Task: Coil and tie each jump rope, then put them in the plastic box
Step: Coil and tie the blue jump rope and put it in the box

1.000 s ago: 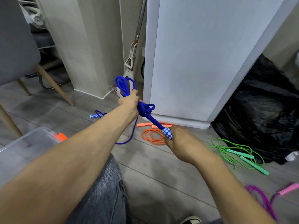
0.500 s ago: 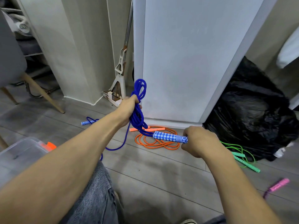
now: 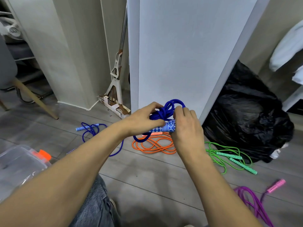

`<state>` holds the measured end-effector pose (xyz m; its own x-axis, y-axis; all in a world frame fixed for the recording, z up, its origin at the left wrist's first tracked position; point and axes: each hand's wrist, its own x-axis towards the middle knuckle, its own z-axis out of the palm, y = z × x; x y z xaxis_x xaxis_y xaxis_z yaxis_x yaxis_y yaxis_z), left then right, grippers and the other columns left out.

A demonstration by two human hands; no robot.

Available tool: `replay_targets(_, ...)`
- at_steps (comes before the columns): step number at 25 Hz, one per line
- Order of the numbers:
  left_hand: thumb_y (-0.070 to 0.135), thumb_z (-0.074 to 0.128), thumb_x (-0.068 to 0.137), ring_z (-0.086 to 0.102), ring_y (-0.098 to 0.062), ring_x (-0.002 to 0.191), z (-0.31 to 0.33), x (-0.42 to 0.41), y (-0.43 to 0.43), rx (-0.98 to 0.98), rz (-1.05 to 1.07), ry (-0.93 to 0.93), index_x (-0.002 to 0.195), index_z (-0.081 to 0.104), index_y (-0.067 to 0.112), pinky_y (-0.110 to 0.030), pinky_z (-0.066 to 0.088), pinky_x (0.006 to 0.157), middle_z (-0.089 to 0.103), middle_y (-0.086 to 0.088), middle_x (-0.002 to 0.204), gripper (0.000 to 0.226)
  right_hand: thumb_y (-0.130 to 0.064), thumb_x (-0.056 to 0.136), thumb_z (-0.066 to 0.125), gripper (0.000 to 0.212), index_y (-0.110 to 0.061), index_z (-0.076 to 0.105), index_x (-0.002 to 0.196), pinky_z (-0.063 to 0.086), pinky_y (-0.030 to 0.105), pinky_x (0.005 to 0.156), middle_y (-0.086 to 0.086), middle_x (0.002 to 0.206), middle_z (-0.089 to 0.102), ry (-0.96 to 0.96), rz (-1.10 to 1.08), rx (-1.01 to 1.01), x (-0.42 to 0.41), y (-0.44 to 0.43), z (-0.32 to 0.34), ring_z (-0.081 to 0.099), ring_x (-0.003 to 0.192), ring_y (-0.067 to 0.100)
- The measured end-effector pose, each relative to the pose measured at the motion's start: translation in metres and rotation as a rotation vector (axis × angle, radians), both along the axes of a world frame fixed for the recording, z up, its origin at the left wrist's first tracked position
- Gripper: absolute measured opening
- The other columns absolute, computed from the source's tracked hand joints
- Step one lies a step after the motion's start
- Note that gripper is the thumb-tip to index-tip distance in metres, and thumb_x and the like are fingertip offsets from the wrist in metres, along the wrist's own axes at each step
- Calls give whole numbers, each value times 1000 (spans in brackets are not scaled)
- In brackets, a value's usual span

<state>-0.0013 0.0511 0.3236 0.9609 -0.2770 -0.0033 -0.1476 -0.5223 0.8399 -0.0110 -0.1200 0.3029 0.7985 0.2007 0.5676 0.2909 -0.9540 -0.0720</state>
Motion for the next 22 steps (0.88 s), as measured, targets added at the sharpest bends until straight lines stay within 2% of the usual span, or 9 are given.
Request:
replay_targets(2, 45, 80, 75, 67, -6, 92, 9, -6, 4, 48, -70, -9, 134, 41, 34, -26, 54, 82, 67, 12, 108, 72, 5, 55, 78, 49, -10, 55, 96, 42, 38, 60, 9, 87, 58, -31, 14, 37, 0, 1, 0, 52, 76, 31)
replay_targets(4, 41, 82, 69, 67, -8, 86, 12, -6, 10, 193, -100, -65, 136, 34, 34, -26, 54, 77, 68, 12, 99, 83, 6, 57, 75, 46, -8, 56, 96, 42, 39, 62, 10, 88, 57, -86, 44, 69, -1, 4, 2, 51, 75, 31)
replay_targets(7, 29, 76, 69, 63, -20, 79, 13, -8, 21, 412, -34, -210, 135, 31, 30, -35, 51, 71, 62, 9, 85, 80, 9, 60, 73, 43, -5, 57, 97, 45, 40, 63, 14, 92, 55, -132, 124, 149, -2, 17, 1, 50, 76, 32)
replay_targets(10, 24, 72, 74, 61, -29, 83, 8, -17, 40, 524, 21, -335, 135, 32, 23, -40, 48, 73, 61, 1, 87, 74, 10, 60, 70, 53, -5, 55, 108, 50, 44, 70, 14, 107, 51, -51, 212, 228, -3, 36, -2, 52, 85, 32)
replay_targets(13, 33, 70, 79, 64, -28, 87, -2, -29, 65, 546, 71, -394, 137, 32, 24, -35, 40, 70, 68, 0, 99, 70, -13, 61, 79, 76, -13, 52, 131, 44, 40, 86, 11, 124, 51, -74, 228, 16, -8, 51, 1, 53, 102, 31)
replay_targets(15, 35, 68, 80, 64, -25, 90, -12, -39, 83, 596, 122, -461, 139, 32, 26, -33, 37, 71, 69, 1, 102, 70, -33, 62, 81, 94, -19, 43, 146, 35, 44, 104, 10, 140, 46, -70, 292, -140, -8, 63, 5, 47, 126, 31)
replay_targets(17, 33, 64, 79, 63, -25, 96, -23, -49, 102, 675, 188, -518, 142, 30, 27, -36, 38, 77, 68, 3, 105, 72, -43, 58, 83, 105, -24, 36, 149, 29, 50, 113, 6, 143, 46, 33, 353, -232, -6, 81, 4, 43, 134, 28)
replay_targets(20, 32, 60, 80, 62, -25, 100, -42, -68, 135, 779, 293, -488, 146, 28, 30, -39, 39, 84, 67, 4, 109, 74, -48, 61, 80, 99, -30, 34, 147, 37, 44, 105, 1, 135, 49, 220, 452, -244, -5, 119, -10, 53, 120, 27)
replay_targets(22, 30, 59, 80, 63, -25, 98, -57, -79, 160, 830, 361, -457, 146, 30, 29, -39, 40, 84, 68, 3, 106, 72, -49, 61, 79, 95, -31, 36, 144, 40, 42, 98, -1, 133, 46, 237, 539, -247, -5, 148, -21, 55, 115, 27)
